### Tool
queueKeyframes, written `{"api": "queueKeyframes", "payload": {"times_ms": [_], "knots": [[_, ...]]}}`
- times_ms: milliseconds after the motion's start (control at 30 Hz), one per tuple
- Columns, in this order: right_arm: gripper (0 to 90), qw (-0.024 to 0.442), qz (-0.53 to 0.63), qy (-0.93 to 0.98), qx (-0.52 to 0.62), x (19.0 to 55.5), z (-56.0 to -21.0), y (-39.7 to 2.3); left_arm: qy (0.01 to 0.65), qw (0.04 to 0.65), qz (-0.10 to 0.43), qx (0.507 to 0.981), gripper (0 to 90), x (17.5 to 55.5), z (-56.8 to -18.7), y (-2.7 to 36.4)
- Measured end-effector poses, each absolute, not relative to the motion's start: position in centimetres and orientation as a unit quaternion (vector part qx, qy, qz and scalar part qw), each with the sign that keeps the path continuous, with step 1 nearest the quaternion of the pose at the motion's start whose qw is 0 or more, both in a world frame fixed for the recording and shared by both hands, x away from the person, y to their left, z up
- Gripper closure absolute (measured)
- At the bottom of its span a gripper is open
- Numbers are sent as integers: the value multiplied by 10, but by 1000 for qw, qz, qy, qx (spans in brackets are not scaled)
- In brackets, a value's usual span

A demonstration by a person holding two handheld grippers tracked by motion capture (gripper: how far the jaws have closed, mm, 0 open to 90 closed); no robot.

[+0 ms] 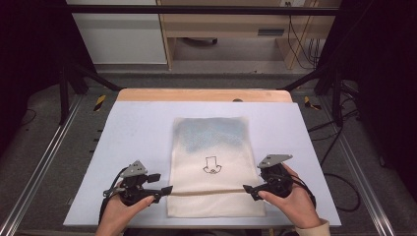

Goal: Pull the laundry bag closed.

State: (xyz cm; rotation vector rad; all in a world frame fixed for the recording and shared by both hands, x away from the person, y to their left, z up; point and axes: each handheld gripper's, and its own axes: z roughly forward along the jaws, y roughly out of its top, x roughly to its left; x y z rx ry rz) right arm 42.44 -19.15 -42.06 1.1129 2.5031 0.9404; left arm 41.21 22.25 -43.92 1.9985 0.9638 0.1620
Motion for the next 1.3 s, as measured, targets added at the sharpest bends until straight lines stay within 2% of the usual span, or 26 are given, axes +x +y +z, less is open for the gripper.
{"api": "queueKeyframes", "payload": {"times_ms": [167,267,400,633,933,1300], "knots": [[77,128,321,855,386,428,-415,-186,395,434,81,805,224,415,-431,228],[72,136,319,853,391,431,-409,-187,401,424,89,807,136,418,-427,228],[65,146,320,850,393,433,-404,-187,405,405,88,815,82,421,-423,227],[65,156,314,848,398,438,-401,-185,397,380,95,830,77,426,-416,223],[73,169,301,839,420,459,-392,-179,374,312,101,867,71,438,-410,202],[82,171,295,837,428,469,-394,-180,390,294,103,866,78,456,-417,206]]}}
